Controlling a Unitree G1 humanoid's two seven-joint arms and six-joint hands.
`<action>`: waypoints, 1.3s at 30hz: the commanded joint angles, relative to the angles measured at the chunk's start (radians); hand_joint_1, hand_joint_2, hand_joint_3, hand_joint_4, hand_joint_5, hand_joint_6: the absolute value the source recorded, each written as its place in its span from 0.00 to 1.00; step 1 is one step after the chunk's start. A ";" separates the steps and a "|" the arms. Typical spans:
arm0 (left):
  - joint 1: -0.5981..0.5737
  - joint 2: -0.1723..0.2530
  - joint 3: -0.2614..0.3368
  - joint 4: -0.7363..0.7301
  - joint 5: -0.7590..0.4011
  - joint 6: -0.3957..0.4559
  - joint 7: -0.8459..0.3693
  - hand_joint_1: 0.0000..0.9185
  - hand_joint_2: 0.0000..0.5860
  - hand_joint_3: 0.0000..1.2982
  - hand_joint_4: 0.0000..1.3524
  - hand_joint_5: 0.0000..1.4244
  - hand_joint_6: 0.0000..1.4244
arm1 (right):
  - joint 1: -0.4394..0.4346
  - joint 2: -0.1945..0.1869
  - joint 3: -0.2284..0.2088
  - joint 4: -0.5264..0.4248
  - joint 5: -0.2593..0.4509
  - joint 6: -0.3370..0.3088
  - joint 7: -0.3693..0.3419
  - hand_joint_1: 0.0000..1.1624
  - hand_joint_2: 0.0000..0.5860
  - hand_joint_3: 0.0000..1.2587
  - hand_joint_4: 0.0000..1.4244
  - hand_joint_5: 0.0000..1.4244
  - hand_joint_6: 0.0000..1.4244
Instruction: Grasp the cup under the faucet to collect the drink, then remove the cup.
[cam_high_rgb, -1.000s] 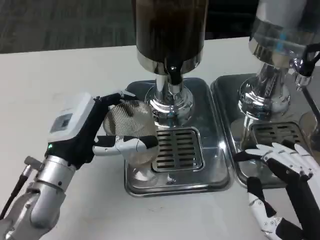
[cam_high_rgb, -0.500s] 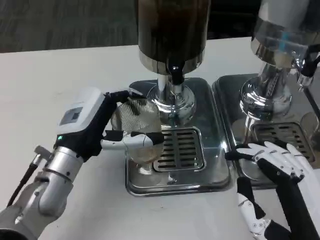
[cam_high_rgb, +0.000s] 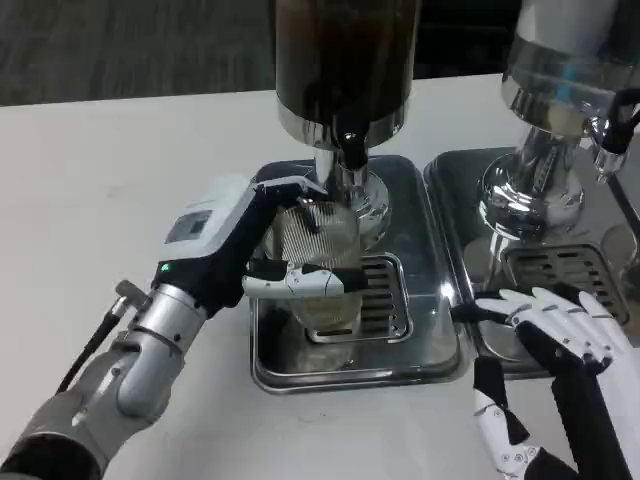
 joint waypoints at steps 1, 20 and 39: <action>-0.041 -0.013 -0.025 0.015 0.031 0.002 0.037 0.80 0.00 0.52 0.58 0.74 1.00 | 0.028 0.012 0.015 -0.018 -0.009 0.010 -0.028 0.43 1.00 0.35 0.22 0.18 0.09; -0.073 -0.011 -0.077 0.005 0.091 0.048 0.082 0.69 0.00 0.44 0.46 0.61 0.89 | 0.054 0.022 0.042 -0.020 -0.010 0.021 -0.054 0.42 1.00 0.36 0.24 0.19 0.12; -0.060 0.003 -0.075 -0.032 0.068 0.028 0.047 0.17 0.04 0.29 0.38 0.55 0.79 | 0.055 0.022 0.055 -0.009 -0.008 0.023 -0.064 0.41 0.99 0.37 0.24 0.21 0.14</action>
